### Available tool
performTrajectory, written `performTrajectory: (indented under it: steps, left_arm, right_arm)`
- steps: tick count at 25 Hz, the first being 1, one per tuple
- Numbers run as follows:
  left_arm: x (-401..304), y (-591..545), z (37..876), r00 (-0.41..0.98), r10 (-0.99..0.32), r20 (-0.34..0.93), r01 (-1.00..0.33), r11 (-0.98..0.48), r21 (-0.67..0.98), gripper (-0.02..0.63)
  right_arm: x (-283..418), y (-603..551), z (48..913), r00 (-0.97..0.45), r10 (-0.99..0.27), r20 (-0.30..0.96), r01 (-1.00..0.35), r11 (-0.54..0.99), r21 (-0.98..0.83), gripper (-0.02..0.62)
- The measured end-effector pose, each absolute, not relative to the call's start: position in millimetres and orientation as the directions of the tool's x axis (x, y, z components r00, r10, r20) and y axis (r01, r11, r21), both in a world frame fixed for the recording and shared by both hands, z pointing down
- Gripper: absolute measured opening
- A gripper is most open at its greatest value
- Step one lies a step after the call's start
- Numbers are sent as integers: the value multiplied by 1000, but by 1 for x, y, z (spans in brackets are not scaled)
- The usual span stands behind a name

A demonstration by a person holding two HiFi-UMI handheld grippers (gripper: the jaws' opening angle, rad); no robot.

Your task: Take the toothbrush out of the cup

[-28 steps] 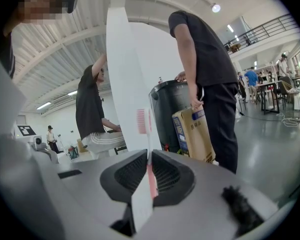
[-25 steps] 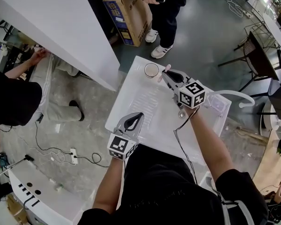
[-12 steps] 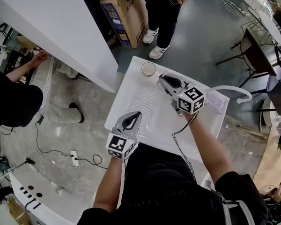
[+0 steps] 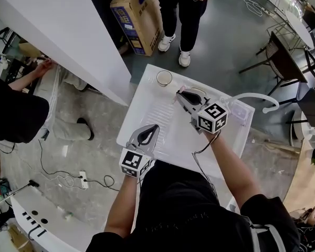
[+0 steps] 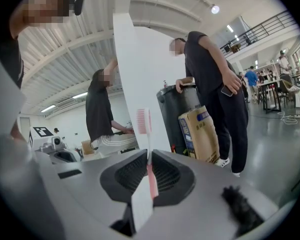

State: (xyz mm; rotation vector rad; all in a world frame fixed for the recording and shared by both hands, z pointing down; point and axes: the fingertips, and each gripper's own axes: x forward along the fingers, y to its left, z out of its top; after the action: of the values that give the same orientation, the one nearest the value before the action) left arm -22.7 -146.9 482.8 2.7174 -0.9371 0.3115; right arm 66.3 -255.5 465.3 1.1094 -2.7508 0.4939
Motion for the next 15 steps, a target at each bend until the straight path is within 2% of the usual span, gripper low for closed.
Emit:
performTrajectory:
  steps: [15]
  left_arm:
    - [-28, -148, 473, 768, -587, 256, -635, -750, 185, 6]
  right_arm:
    - [61, -219, 455, -740, -625, 249, -672, 706, -226, 38]
